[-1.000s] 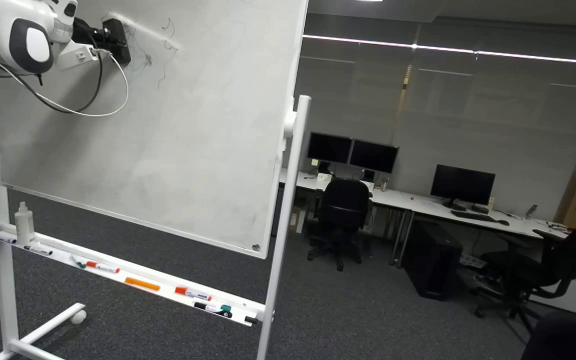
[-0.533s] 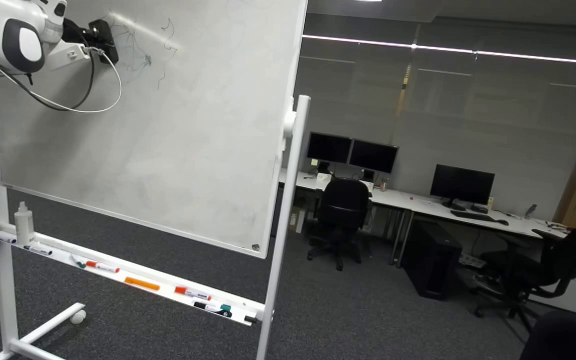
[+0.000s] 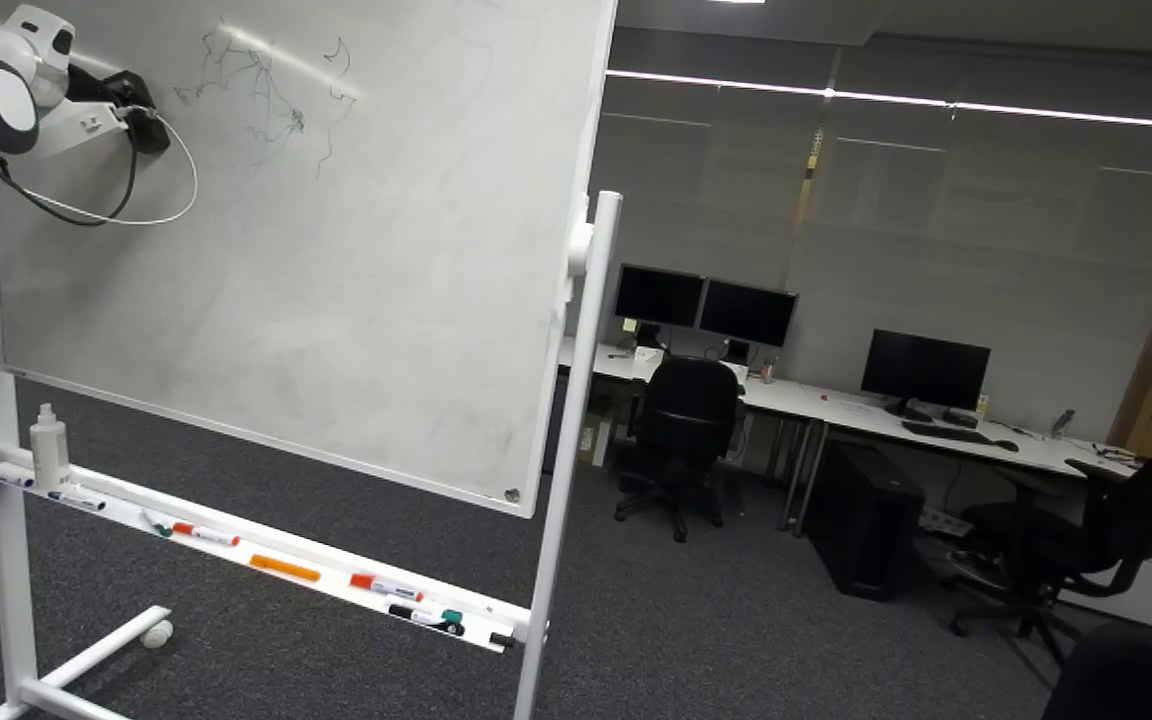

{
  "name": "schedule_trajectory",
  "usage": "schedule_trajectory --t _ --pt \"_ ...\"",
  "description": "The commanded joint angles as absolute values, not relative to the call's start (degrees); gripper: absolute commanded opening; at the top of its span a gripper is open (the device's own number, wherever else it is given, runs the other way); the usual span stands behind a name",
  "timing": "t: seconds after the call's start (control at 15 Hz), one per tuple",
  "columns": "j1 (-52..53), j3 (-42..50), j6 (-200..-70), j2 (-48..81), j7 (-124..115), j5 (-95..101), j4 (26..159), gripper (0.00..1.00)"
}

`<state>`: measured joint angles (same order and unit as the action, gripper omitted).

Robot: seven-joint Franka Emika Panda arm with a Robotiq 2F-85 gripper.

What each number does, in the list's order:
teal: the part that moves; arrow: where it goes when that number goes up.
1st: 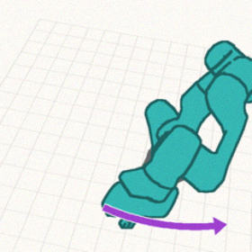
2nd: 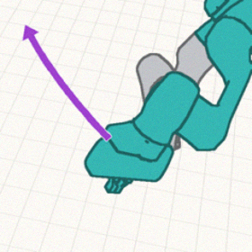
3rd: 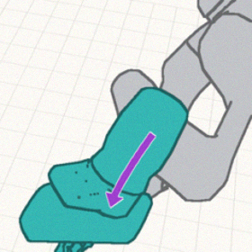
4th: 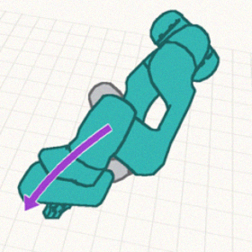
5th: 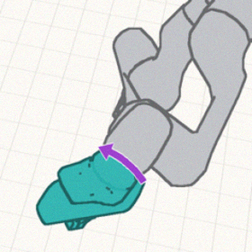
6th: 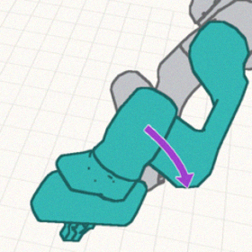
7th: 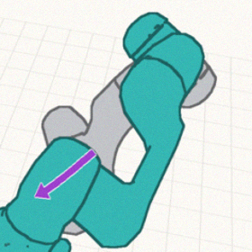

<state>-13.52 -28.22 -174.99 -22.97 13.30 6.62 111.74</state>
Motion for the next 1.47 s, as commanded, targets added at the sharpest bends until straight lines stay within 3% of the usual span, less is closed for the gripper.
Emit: schedule_trajectory --t 0.0,0.27,0.93,1.4 --pt "-13.53 -28.91 -173.69 -19.07 16.19 8.32 108.2 0.3" --pt "-13.66 -26.35 -174.73 -20.27 16.44 6.94 108.27 0.3" --pt "-4.31 -4.48 -176.69 -22.58 9.63 8.83 111.13 0.3" --pt "0.15 -2.67 -176.86 -21.94 9.99 8.57 110.79 0.3"
